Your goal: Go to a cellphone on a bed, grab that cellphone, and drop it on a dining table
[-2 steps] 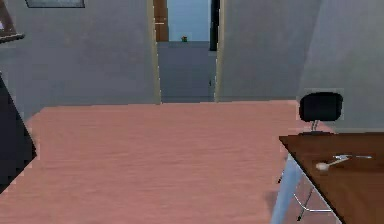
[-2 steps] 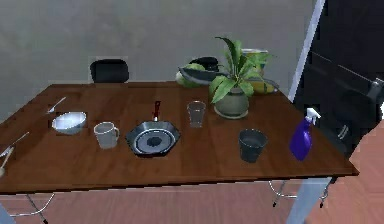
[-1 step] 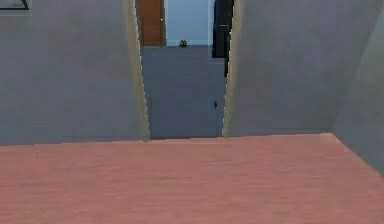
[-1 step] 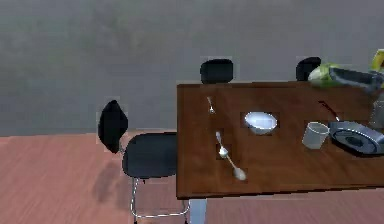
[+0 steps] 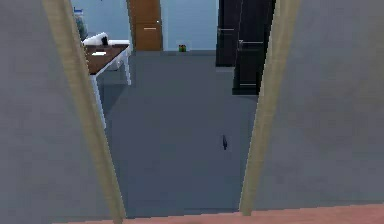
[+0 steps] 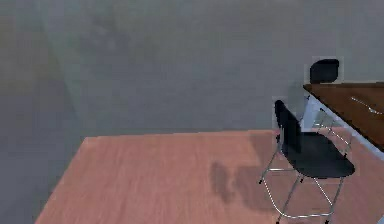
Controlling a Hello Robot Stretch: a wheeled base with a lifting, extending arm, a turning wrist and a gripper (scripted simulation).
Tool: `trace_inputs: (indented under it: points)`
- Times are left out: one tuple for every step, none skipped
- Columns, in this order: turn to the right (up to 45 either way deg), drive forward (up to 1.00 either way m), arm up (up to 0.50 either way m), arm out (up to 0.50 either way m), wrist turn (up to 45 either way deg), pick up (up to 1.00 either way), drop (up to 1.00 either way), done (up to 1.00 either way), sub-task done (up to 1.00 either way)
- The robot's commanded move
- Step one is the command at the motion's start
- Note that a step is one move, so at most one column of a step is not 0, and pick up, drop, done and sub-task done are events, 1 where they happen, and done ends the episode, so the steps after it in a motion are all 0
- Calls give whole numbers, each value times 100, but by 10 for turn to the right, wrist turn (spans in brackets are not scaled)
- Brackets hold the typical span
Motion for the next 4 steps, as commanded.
trace_inputs:
  points:
    - [0,100,0,0,0,0,0,0,0]
    - [0,95,0,0,0,0,0,0,0]
    - [150,0,0,0,0,0,0,0,0]
    - [0,100,0,0,0,0,0,0,0]
